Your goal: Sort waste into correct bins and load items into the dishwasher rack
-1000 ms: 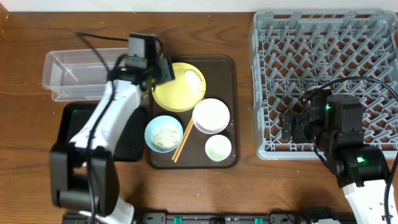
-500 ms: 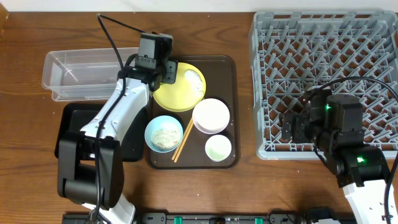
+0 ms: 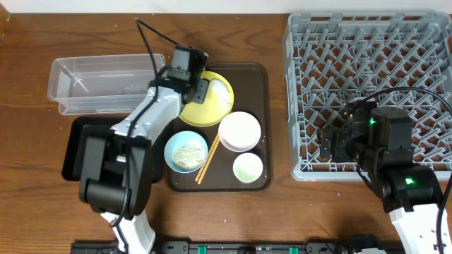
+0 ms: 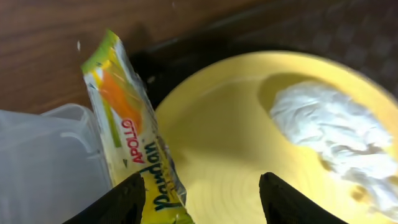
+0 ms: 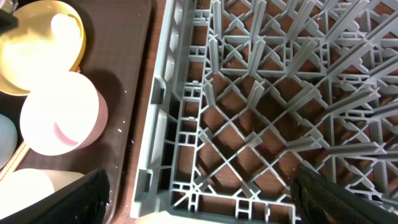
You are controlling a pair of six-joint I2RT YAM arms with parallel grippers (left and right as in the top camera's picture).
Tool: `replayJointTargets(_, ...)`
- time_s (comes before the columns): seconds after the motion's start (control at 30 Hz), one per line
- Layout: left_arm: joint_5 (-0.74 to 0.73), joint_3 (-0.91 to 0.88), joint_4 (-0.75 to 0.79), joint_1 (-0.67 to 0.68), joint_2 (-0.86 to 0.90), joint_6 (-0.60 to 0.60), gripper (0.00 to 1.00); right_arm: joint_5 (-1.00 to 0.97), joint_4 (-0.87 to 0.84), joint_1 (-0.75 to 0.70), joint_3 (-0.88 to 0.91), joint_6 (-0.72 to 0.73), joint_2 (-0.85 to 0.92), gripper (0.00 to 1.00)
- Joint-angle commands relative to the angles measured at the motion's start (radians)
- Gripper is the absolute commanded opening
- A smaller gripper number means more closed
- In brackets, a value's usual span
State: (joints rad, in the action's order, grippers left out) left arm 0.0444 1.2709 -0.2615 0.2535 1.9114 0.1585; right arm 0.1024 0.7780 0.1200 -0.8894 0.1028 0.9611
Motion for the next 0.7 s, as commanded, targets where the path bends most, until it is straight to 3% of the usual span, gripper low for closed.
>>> replayJointTargets(0.0,0.133,-0.002,0.003,0.013,0.040,0.018,0.62,0.006,-0.001,-0.008,-0.027,0.009,-0.005,0.92)
replayJointTargets(0.53,0.159,-0.002,0.006,0.013,0.087,0.017,0.59,0.006,-0.003,-0.008,-0.027,0.008,-0.005,0.92)
replayJointTargets(0.67,0.160,-0.002,0.002,0.013,0.089,0.017,0.43,0.006,-0.002,-0.008,-0.027,0.008,-0.005,0.92)
